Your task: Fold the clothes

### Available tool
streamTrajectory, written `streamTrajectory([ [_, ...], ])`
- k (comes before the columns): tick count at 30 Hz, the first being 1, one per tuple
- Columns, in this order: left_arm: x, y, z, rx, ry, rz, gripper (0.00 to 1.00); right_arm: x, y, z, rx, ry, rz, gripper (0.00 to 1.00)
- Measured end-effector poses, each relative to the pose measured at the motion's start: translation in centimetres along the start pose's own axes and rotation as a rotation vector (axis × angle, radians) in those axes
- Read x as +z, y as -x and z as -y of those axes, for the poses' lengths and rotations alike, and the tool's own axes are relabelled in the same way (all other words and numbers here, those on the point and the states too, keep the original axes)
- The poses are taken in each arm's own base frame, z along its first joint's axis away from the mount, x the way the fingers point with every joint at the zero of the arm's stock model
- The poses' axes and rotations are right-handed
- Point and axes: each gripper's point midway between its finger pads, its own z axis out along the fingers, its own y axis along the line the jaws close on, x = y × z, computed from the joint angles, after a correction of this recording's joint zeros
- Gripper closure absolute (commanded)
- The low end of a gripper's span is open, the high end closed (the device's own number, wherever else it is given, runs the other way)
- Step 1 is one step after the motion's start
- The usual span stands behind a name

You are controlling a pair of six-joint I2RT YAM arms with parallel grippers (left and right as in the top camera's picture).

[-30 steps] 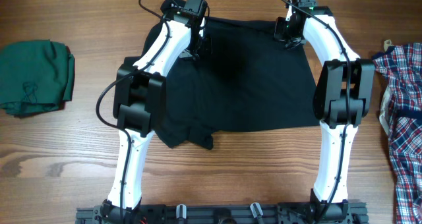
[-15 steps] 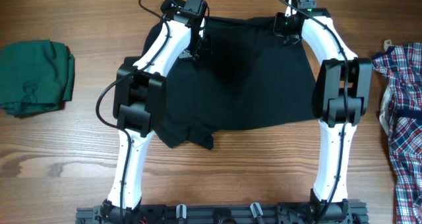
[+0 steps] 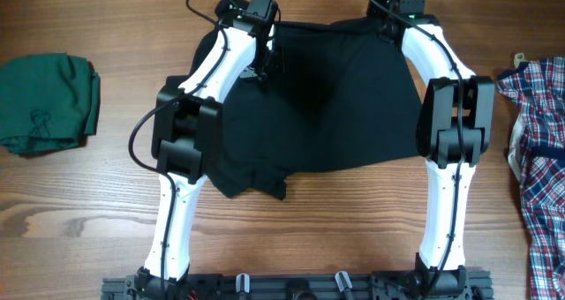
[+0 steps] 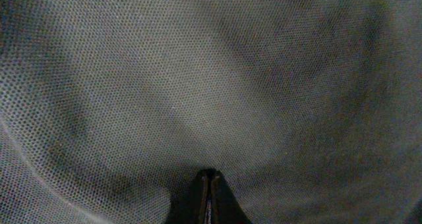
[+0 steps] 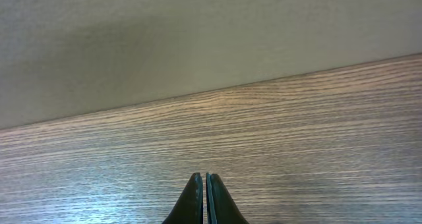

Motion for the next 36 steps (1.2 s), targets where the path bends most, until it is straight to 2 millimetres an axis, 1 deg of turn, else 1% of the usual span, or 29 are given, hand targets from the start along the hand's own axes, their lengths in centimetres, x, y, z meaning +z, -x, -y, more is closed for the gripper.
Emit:
streamTrajectory([
  [2,0.0,0.0,0.0,0.002,0.002,0.001,0.96,-0.1,-2.1,0.5,-0.013,-0.02,-0.088,0.96],
  [3,0.0,0.0,0.0,0.002,0.002,0.001,0.96,-0.4,-3.4,0.8,-0.015,-0.032,-0.146,0.94],
  [4,0.0,0.0,0.0,0.002,0.002,0.002,0.96,-1.0,-4.5,1.1,-0.016,-0.044,-0.202,0.91],
  [5,0.0,0.0,0.0,0.002,0.002,0.003,0.96,-1.4,-5.0,1.3,-0.016,-0.052,-0.235,0.86],
  [6,0.0,0.0,0.0,0.002,0.002,0.003,0.94,-1.9,-5.1,1.5,-0.019,-0.057,-0.253,0.7],
  [7,0.0,0.0,0.0,0.002,0.002,0.003,0.92,-2.4,-4.7,1.7,-0.016,-0.061,-0.255,0.59],
  [8,0.0,0.1,0.1,0.002,0.001,0.003,0.91,-2.7,-4.3,2.0,-0.015,-0.065,-0.252,0.57],
  [10,0.0,0.1,0.1,0.002,0.0,0.005,0.91,-3.3,-3.8,3.1,-0.002,-0.073,-0.259,0.57],
  [11,0.0,0.1,0.2,0.003,0.001,0.006,0.91,-3.6,-3.7,4.3,0.015,-0.076,-0.27,0.61],
  [13,0.0,0.1,0.2,0.002,0.0,0.006,0.91,-3.9,-4.3,6.1,0.047,-0.076,-0.305,0.72],
  [14,0.0,0.1,0.2,0.002,0.0,0.006,0.9,-4.1,-4.5,6.9,0.063,-0.074,-0.318,0.73],
  [16,0.0,0.1,0.2,0.002,0.0,0.006,0.91,-4.3,-4.9,7.4,0.078,-0.063,-0.342,0.73],
  [18,0.0,0.1,0.2,0.002,0.0,0.006,0.9,-4.3,-5.1,6.6,0.079,-0.023,-0.351,0.66],
  [19,0.0,0.1,0.2,0.002,0.0,0.006,0.9,-4.3,-5.1,6.1,0.078,0.002,-0.353,0.65],
  [20,0.0,0.1,0.2,0.002,0.0,0.006,0.9,-4.3,-5.2,5.2,0.073,0.044,-0.36,0.65],
  [23,0.0,0.1,0.2,0.003,0.0,0.006,0.9,-4.4,-5.3,4.3,0.06,0.09,-0.366,0.65],
  [26,0.0,0.1,0.2,0.002,0.0,0.006,0.9,-4.5,-5.4,4.0,0.047,0.111,-0.372,0.66],
  [28,0.0,0.1,0.2,0.002,0.0,0.006,0.9,-4.5,-5.3,3.9,0.042,0.114,-0.365,0.72],
  [32,0.0,0.1,0.2,0.002,0.0,0.006,0.89,-4.4,-5.2,3.8,0.035,0.116,-0.362,0.72],
  [33,0.0,0.1,0.2,0.002,0.0,0.006,0.87,-4.4,-5.2,3.7,0.033,0.117,-0.359,0.72],
  [36,0.0,0.1,0.3,0.003,-0.001,0.006,0.87,-4.2,-4.8,3.4,0.028,0.123,-0.339,0.72],
])
